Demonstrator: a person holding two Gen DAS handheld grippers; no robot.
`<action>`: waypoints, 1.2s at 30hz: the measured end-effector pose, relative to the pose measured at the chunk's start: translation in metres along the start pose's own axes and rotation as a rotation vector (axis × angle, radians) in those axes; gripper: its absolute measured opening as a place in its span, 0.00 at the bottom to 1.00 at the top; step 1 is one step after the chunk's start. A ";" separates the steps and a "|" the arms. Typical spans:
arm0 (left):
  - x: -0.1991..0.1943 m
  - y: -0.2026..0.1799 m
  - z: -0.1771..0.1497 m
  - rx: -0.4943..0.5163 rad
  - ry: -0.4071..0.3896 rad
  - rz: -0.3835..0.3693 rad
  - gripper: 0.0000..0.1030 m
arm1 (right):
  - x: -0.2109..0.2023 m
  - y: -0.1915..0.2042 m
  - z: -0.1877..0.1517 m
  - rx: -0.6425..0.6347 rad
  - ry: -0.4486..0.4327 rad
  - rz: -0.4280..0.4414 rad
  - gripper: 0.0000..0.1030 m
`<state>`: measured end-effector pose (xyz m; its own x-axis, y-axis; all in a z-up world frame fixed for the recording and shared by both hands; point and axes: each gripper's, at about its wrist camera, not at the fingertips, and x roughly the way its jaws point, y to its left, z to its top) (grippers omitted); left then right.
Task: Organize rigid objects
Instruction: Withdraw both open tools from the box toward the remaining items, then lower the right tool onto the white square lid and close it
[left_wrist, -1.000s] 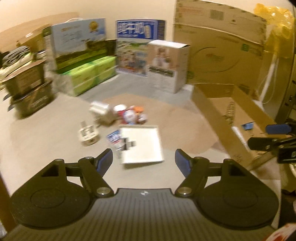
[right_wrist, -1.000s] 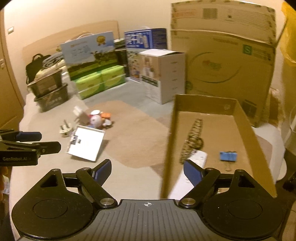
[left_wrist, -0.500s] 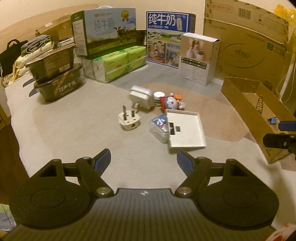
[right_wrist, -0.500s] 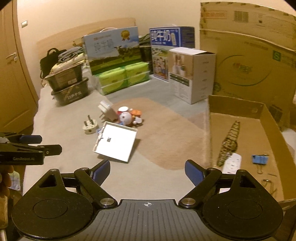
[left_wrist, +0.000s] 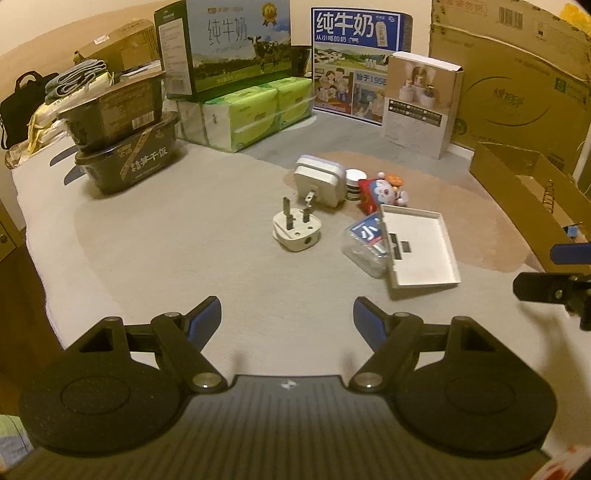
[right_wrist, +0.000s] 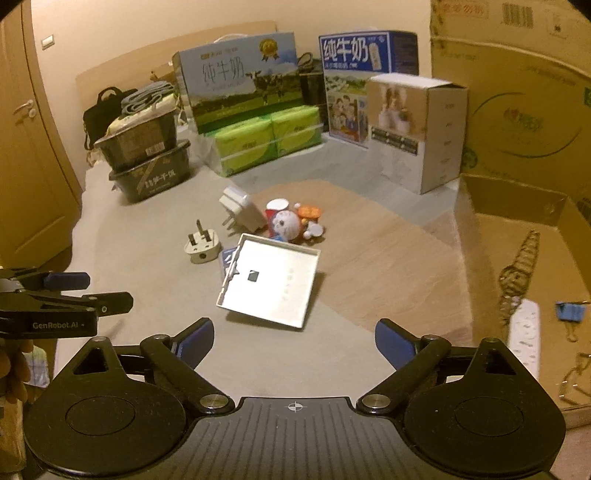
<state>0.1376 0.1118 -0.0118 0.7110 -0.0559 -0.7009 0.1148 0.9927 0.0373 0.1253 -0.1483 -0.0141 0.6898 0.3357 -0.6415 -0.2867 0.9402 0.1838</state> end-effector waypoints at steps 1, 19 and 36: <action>0.002 0.002 0.000 -0.001 0.000 -0.001 0.74 | 0.004 0.001 0.000 0.003 0.003 0.000 0.92; 0.038 0.026 -0.001 0.016 0.032 -0.027 0.74 | 0.060 0.013 0.011 0.096 0.020 -0.002 0.93; 0.061 0.035 0.005 0.017 0.034 -0.056 0.74 | 0.108 0.014 0.018 0.141 0.032 -0.020 0.93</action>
<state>0.1881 0.1425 -0.0493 0.6791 -0.1071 -0.7262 0.1659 0.9861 0.0096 0.2073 -0.0980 -0.0674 0.6718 0.3174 -0.6693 -0.1757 0.9460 0.2723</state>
